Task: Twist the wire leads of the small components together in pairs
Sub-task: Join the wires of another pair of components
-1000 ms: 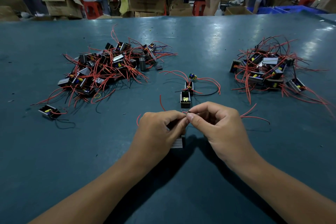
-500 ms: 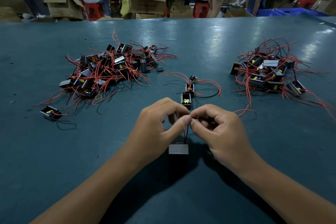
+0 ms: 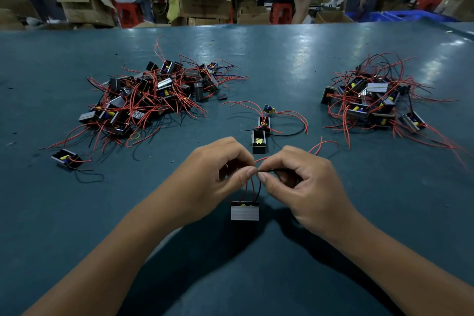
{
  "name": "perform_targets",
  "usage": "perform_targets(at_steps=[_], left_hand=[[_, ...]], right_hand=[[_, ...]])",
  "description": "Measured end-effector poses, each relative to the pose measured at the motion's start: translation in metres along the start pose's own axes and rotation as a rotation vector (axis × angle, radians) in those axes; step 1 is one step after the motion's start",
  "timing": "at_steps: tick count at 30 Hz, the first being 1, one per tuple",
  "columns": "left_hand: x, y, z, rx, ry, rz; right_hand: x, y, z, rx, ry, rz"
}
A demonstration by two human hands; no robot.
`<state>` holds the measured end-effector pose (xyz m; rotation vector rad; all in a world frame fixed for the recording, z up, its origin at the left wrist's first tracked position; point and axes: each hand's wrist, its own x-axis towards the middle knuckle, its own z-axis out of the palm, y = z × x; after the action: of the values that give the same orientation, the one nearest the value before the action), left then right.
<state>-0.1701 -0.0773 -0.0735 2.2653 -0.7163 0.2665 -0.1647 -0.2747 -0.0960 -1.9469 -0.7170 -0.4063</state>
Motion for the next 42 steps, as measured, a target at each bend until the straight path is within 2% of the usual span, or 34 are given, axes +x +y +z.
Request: perform_targets(at_steps=[7, 13, 18, 23, 28, 32, 38, 42], left_hand=[[-0.003, -0.001, -0.002, -0.264, -0.072, -0.149], [-0.001, -0.002, -0.007, 0.027, 0.008, 0.031], [-0.002, 0.0, -0.003, -0.084, 0.015, -0.041], [-0.002, 0.0, 0.0, -0.127, 0.007, -0.031], [-0.002, 0.0, -0.006, 0.14, 0.133, 0.198], [0.0, -0.002, -0.009, 0.245, 0.195, 0.354], [-0.001, -0.001, -0.01, 0.232, 0.21, 0.387], [-0.003, -0.001, -0.014, 0.309, 0.177, 0.429]], right_hand=[[0.0, 0.0, 0.002, 0.106, -0.001, 0.052], [0.001, 0.001, 0.001, 0.233, -0.029, 0.17], [0.001, 0.001, -0.001, 0.279, -0.052, 0.183], [0.0, -0.001, 0.001, 0.366, -0.052, 0.226], [0.001, -0.002, 0.0, 0.454, -0.077, 0.273], [0.002, -0.004, -0.004, 0.499, -0.146, 0.299], [0.001, -0.008, -0.006, 0.57, -0.212, 0.321], [0.0, -0.008, -0.009, 0.601, -0.258, 0.333]])
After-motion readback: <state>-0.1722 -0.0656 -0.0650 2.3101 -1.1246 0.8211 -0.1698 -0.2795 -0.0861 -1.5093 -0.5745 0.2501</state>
